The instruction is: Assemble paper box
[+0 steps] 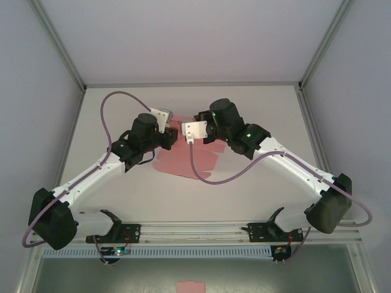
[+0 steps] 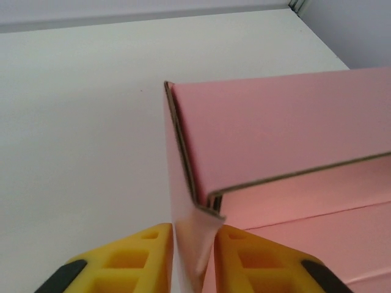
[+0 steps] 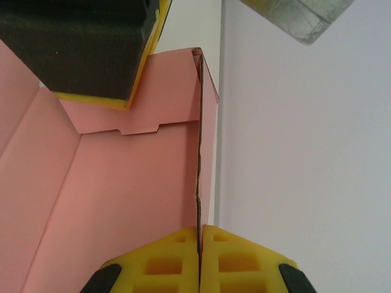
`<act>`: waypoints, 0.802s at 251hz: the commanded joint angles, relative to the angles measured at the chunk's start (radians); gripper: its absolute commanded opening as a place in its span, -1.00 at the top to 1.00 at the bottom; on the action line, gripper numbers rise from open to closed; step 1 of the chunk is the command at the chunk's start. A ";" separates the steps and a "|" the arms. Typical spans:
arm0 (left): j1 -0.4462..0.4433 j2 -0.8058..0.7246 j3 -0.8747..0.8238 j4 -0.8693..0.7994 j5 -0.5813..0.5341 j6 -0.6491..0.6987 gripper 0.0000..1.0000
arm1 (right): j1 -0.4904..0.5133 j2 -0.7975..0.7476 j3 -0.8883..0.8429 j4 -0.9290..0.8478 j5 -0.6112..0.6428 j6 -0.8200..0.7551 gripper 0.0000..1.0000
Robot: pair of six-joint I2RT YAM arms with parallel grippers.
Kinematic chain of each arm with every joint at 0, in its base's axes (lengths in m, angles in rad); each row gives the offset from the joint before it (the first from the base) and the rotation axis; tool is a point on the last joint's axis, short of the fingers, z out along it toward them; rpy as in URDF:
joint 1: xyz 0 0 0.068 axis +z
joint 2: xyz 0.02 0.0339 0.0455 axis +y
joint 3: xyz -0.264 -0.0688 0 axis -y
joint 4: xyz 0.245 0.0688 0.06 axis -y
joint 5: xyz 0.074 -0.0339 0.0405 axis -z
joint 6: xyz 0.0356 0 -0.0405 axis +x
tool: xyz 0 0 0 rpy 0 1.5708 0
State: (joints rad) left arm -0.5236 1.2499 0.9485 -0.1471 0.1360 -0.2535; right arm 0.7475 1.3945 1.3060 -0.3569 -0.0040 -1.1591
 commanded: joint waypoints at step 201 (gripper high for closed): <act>-0.047 0.161 0.093 -0.090 -0.422 0.032 1.00 | 0.022 -0.080 0.075 -0.037 -0.084 0.085 1.00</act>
State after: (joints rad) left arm -0.5533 1.3231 0.9981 -0.1310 0.0639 -0.2344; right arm 0.7349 1.3769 1.3148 -0.4011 -0.0292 -1.1252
